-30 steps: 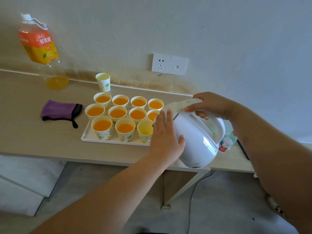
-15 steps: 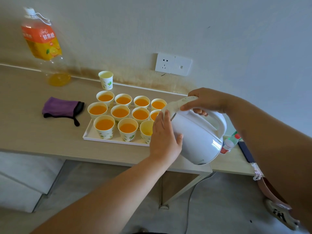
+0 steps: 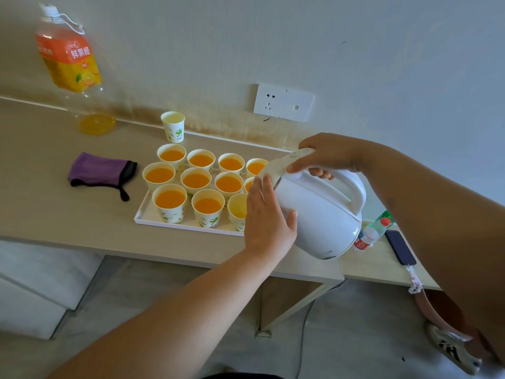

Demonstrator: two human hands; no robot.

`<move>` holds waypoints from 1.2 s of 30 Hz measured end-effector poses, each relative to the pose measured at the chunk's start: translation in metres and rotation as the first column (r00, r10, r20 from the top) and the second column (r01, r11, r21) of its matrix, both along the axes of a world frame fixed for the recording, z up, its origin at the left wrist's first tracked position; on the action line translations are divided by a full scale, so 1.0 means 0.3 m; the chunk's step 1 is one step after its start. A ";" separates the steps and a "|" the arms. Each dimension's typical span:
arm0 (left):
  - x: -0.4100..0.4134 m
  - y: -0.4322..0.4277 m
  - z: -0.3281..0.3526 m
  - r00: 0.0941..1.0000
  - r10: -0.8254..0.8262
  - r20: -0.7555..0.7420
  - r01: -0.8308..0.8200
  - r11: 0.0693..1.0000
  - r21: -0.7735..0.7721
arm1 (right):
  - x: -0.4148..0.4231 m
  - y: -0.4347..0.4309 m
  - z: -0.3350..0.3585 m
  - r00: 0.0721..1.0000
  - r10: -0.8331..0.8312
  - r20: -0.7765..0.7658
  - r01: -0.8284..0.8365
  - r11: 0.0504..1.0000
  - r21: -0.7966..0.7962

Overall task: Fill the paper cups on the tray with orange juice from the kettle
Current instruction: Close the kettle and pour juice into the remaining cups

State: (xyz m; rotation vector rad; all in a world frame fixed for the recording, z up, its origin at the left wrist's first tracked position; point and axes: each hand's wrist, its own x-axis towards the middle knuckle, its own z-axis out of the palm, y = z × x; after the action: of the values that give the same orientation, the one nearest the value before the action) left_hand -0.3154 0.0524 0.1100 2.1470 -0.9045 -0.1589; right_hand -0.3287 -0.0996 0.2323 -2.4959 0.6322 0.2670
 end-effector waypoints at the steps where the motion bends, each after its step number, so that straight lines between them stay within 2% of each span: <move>1: 0.000 -0.003 -0.001 1.000 0.001 -0.003 -0.001 1.000 0.004 | 0.003 -0.001 0.000 1.000 0.002 -0.006 -0.002 1.000 -0.005; 18: -0.013 -0.042 0.008 0.999 0.044 -0.008 -0.043 0.998 0.053 | 0.040 -0.012 0.011 0.997 0.043 -0.056 -0.046 0.997 -0.056; 36: -0.026 -0.050 0.017 0.999 0.045 0.008 -0.046 0.999 0.007 | 0.067 0.001 0.041 0.990 0.096 -0.105 -0.110 0.985 -0.136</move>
State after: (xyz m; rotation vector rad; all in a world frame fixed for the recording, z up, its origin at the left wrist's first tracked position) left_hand -0.3233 0.0375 0.1152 2.1739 -0.8597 -0.1315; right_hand -0.3086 -0.0992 0.2446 -2.6699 0.5794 0.3980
